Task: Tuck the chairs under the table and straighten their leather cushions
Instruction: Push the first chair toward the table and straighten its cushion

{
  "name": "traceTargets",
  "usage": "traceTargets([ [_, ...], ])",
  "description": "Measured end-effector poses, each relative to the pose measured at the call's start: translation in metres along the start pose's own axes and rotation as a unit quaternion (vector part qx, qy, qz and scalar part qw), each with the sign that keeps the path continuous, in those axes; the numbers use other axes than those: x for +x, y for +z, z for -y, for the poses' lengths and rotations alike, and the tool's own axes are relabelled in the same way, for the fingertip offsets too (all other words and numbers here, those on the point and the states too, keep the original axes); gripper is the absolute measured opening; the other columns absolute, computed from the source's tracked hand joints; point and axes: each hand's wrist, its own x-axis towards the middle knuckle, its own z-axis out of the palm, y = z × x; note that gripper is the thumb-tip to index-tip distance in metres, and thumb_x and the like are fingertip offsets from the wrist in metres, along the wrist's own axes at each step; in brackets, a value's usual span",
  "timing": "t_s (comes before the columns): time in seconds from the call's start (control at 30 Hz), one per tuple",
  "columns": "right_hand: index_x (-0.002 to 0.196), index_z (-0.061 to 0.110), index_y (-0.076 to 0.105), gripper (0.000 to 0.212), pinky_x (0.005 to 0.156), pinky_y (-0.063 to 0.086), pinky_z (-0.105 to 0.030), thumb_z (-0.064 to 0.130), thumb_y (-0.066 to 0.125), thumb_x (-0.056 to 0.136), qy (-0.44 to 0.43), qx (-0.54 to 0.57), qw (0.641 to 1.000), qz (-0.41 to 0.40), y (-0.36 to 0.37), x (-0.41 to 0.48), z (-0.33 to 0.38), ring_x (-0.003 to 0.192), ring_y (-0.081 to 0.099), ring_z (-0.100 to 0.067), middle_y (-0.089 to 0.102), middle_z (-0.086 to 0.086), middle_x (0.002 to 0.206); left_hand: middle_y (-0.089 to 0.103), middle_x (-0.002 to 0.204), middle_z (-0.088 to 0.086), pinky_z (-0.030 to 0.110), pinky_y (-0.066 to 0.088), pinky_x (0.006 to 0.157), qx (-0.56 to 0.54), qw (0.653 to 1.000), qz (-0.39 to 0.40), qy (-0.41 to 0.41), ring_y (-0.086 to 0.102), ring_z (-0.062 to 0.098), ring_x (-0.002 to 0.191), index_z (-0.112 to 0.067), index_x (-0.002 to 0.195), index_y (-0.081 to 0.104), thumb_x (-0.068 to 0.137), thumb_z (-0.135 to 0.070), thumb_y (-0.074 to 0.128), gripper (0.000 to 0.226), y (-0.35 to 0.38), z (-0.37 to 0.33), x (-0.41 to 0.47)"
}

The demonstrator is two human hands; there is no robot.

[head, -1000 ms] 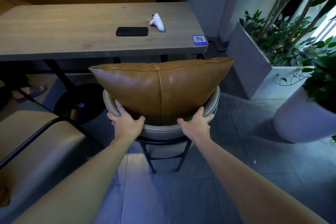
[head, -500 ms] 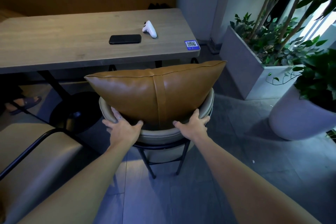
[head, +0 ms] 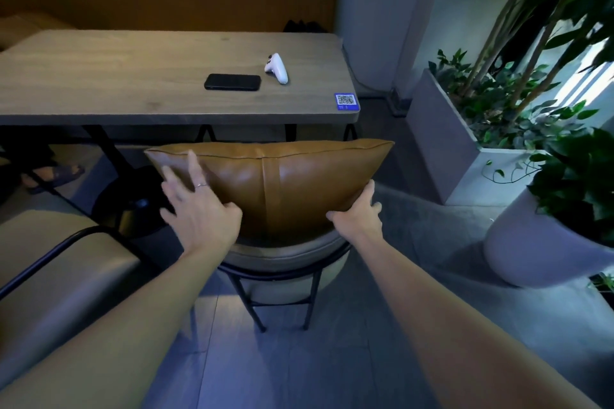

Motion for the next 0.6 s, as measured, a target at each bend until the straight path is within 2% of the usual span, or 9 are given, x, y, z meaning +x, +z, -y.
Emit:
traceTargets([
  [0.07, 0.160, 0.038, -0.018, 0.115, 0.108, 0.041, -0.052, 0.023, 0.073, 0.091, 0.012, 0.000, 1.000, 0.012, -0.007, 0.004, 0.000, 0.142, 0.039, -0.049, 0.002, -0.022, 0.171, -0.009, 0.166, 0.016, 0.063, 0.011, 0.117, 0.065, 0.994, 0.005, 0.088, -0.002, 0.040, 0.151, -0.039, 0.156, -0.008, 0.077, -0.026, 0.072, 0.113, -0.007, -0.018, 0.003],
  [0.17, 0.158, 0.040, -0.022, 0.119, 0.106, 0.043, -0.051, 0.021, 0.074, 0.090, 0.027, -0.001, 0.999, 0.034, -0.008, 0.010, -0.002, 0.142, 0.040, -0.049, 0.001, -0.024, 0.170, -0.011, 0.166, 0.013, 0.066, 0.007, 0.117, 0.137, 0.975, 0.075, 0.157, -0.010, 0.040, 0.151, -0.044, 0.155, -0.009, 0.079, -0.035, 0.069, 0.110, -0.005, -0.041, 0.005],
  [0.27, 0.157, 0.040, -0.026, 0.123, 0.107, 0.043, -0.051, 0.022, 0.075, 0.090, 0.031, 0.002, 0.998, 0.053, -0.006, 0.017, -0.007, 0.143, 0.039, -0.048, 0.004, -0.023, 0.170, -0.009, 0.166, 0.014, 0.070, 0.005, 0.115, 0.175, 0.964, 0.117, 0.165, -0.015, 0.044, 0.149, -0.044, 0.156, -0.008, 0.078, -0.045, 0.067, 0.108, 0.007, -0.049, 0.004],
  [0.43, 0.157, 0.039, -0.028, 0.126, 0.108, 0.043, -0.049, 0.019, 0.076, 0.089, 0.008, -0.008, 0.998, 0.061, -0.003, 0.031, -0.018, 0.141, 0.043, -0.046, 0.012, -0.018, 0.171, -0.008, 0.166, 0.015, 0.071, 0.005, 0.114, 0.191, 0.961, 0.111, 0.164, -0.014, 0.046, 0.148, -0.042, 0.156, -0.008, 0.079, -0.047, 0.067, 0.107, 0.018, -0.048, 0.010],
  [0.6, 0.159, 0.030, -0.025, 0.119, 0.105, 0.045, -0.046, 0.019, 0.072, 0.091, 0.005, -0.029, 0.998, 0.053, 0.003, 0.035, -0.017, 0.141, 0.045, -0.045, 0.011, -0.017, 0.172, -0.007, 0.166, 0.016, 0.071, 0.004, 0.114, 0.195, 0.961, 0.096, 0.171, -0.013, 0.047, 0.148, -0.041, 0.156, -0.007, 0.082, -0.049, 0.064, 0.102, 0.022, -0.042, 0.002],
])
